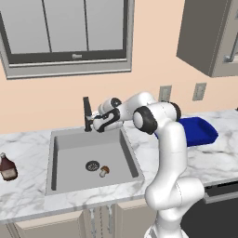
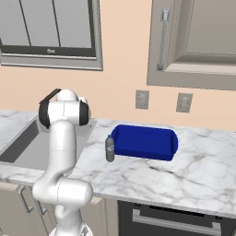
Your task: Pick up all produce items and place them in the sink. Turn on the sink faucet to wash them. Then turn the sink off and put them in the tray.
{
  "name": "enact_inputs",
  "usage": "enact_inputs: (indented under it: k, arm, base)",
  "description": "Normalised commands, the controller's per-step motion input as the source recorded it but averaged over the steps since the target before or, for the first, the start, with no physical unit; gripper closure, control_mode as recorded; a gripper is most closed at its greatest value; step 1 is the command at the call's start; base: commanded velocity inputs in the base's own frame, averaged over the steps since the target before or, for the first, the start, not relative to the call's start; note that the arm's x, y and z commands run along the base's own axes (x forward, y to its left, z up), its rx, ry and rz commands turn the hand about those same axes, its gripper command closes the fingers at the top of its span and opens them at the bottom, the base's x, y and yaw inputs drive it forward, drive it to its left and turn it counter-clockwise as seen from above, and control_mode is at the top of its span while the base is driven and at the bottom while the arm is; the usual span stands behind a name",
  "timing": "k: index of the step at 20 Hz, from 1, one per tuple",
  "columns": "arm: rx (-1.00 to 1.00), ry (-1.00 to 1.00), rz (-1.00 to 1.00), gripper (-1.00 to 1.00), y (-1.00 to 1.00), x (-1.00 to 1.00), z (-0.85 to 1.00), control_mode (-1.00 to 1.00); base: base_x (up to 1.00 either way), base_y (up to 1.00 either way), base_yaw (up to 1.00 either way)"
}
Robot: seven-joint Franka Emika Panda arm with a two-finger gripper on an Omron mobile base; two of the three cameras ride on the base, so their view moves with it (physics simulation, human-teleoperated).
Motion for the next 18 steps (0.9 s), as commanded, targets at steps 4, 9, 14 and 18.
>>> enact_inputs:
  k: [4, 9, 14, 18]
  arm:
    - [0.0, 0.0, 0.0, 1.0, 0.02, 0.0, -0.03, -1.0]
    - [0.0, 0.0, 0.0, 1.0, 0.0, 0.0, 0.0, -1.0]
    - [0.0, 0.0, 0.0, 1.0, 0.0, 0.0, 0.0, -1.0]
    - [0.0, 0.0, 0.0, 1.0, 0.0, 0.0, -0.01, -1.0]
  base:
    - [0.0, 0.0, 0.0]
    - [0.0, 0.0, 0.0]
    - [0.0, 0.0, 0.0]
    - [0.0, 0.0, 0.0]
